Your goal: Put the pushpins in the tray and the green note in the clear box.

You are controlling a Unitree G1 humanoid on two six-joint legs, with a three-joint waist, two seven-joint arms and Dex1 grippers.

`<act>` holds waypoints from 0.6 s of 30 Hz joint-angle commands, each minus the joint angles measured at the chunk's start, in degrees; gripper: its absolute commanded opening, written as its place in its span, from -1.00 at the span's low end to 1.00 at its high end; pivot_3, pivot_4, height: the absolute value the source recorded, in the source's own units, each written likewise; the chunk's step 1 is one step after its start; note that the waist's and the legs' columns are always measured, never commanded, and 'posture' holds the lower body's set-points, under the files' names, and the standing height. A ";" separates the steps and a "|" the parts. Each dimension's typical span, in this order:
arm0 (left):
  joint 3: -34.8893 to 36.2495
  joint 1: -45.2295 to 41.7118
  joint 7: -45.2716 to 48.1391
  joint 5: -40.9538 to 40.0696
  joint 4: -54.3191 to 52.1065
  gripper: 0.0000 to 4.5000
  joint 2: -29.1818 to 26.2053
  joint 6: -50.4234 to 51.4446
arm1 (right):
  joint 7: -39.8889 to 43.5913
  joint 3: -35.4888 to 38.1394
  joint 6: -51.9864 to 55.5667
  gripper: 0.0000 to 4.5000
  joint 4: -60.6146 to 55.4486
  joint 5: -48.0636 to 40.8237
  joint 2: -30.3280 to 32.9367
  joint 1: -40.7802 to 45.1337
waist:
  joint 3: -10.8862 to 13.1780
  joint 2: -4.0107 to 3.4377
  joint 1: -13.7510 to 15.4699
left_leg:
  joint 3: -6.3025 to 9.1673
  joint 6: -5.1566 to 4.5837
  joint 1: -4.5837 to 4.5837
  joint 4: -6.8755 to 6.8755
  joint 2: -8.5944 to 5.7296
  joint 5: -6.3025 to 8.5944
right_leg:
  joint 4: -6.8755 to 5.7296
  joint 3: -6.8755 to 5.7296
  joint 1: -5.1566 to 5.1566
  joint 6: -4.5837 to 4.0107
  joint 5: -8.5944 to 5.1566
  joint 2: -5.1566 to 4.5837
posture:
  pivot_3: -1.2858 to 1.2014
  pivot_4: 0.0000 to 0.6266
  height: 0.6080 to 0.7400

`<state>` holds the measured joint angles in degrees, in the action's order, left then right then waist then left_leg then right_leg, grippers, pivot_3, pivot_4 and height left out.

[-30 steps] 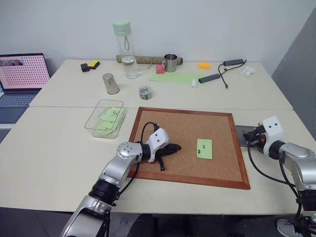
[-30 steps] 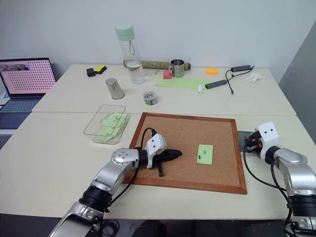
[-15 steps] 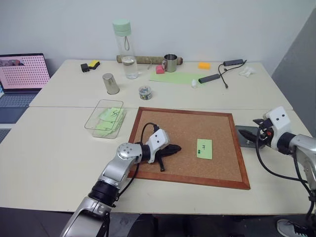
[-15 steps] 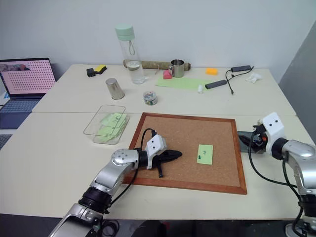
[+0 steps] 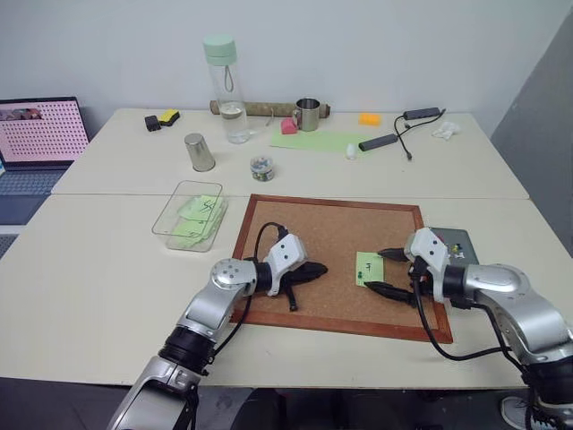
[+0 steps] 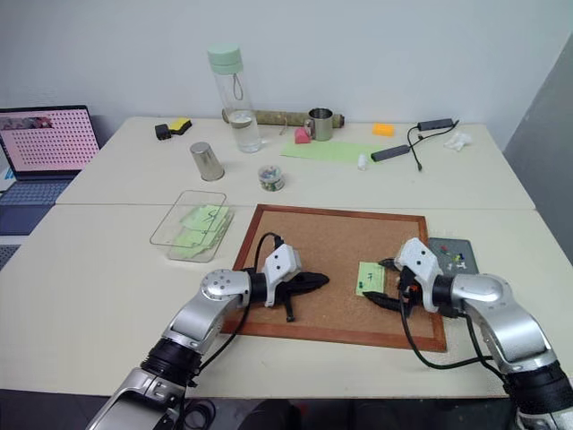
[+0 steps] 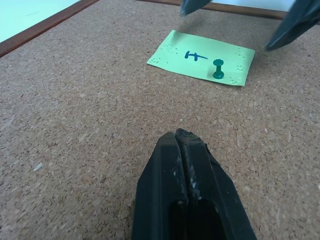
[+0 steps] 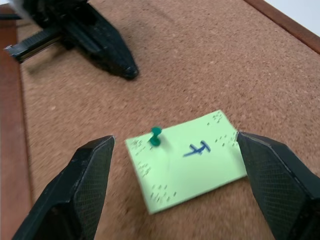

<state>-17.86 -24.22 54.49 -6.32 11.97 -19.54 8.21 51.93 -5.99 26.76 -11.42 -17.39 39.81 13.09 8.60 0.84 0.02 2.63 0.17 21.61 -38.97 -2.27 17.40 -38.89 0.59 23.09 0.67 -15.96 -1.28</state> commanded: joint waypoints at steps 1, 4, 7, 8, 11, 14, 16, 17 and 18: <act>-2.51 2.24 0.93 2.31 1.85 -1.00 -1.06 1.58 | 1.19 -1.46 -2.95 0.81 2.44 0.77 -1.95 2.01 | 0.00 0.00 -0.01 | 0.00 0.00 0.00 0.00 0.00 0.00 | 0.00 0.00 0.00 0.00 0.00 0.00 | 0.03 -0.52 1.00; -2.52 2.51 0.89 2.30 1.59 -1.00 -1.20 1.67 | 1.33 -2.35 -3.89 0.59 3.93 1.33 -3.33 2.69 | 0.00 0.00 -0.01 | 0.00 0.00 0.00 0.00 0.00 0.00 | 0.00 0.01 0.00 0.00 0.00 0.00 | 0.03 -0.52 1.00; -2.61 2.65 0.82 2.31 1.38 -1.00 -1.20 1.78 | 1.42 -2.92 -4.60 0.34 4.95 1.67 -4.13 2.89 | -0.01 0.01 -0.02 | 0.00 0.00 0.00 0.00 0.00 0.00 | 0.00 0.01 0.01 0.00 0.00 0.00 | 0.03 -0.52 1.00; -2.62 2.67 0.79 2.29 1.33 -1.00 -1.20 1.82 | 1.56 -2.96 -4.72 0.26 5.24 1.66 -4.32 2.87 | -0.01 0.00 -0.03 | 0.00 0.00 0.00 0.00 0.00 0.00 | 0.00 0.01 0.01 0.00 0.00 0.00 | 0.03 -0.52 1.00; -2.62 2.79 0.66 2.28 1.21 -1.00 -1.20 1.87 | 2.06 -2.98 -5.01 -0.02 5.70 1.72 -4.52 2.68 | -0.01 0.00 -0.02 | 0.01 0.00 0.00 0.01 0.00 0.00 | 0.00 0.00 0.02 0.00 0.00 0.00 | 0.03 -0.52 1.00; -2.52 3.04 0.61 2.26 1.12 -1.00 -1.30 1.83 | 2.75 -3.00 -5.03 -0.27 5.70 1.50 -4.38 2.45 | -0.01 0.00 -0.03 | 0.00 0.00 0.01 0.01 0.00 0.00 | 0.00 0.01 0.02 0.00 0.00 0.00 | 0.03 -0.52 1.00; -2.50 3.19 0.53 2.27 1.05 -1.00 -1.34 1.84 | 3.24 -2.87 -4.73 -0.45 5.51 1.15 -4.30 2.34 | -0.01 0.00 -0.03 | 0.01 0.00 0.00 0.01 0.00 0.00 | 0.00 0.00 0.02 0.00 0.00 0.00 | 0.03 -0.52 1.00; -2.48 3.24 0.49 2.25 1.02 -1.00 -1.33 1.87 | 3.38 -2.81 -4.64 -0.54 5.43 1.07 -4.29 2.31 | -0.01 0.00 -0.03 | 0.01 0.00 0.00 0.01 0.00 0.00 | 0.00 0.00 0.02 0.00 0.00 0.00 | 0.03 -0.52 1.00; -2.46 3.26 0.47 2.24 1.00 -1.00 -1.33 1.89 | 3.47 -2.76 -4.60 -0.64 5.39 1.05 -4.31 2.30 | -0.01 0.00 -0.03 | 0.01 0.00 0.00 0.01 0.00 0.00 | 0.00 0.00 0.02 0.00 0.00 0.00 | 0.03 -0.52 1.00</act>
<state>-17.86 -23.30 54.26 -6.31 11.02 -19.92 8.22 54.65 -9.35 22.85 -4.68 -15.76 35.28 15.00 8.60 0.85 -0.01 2.63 0.17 21.61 -38.96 -2.27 17.40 -38.90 0.60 23.11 0.67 -15.96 -1.28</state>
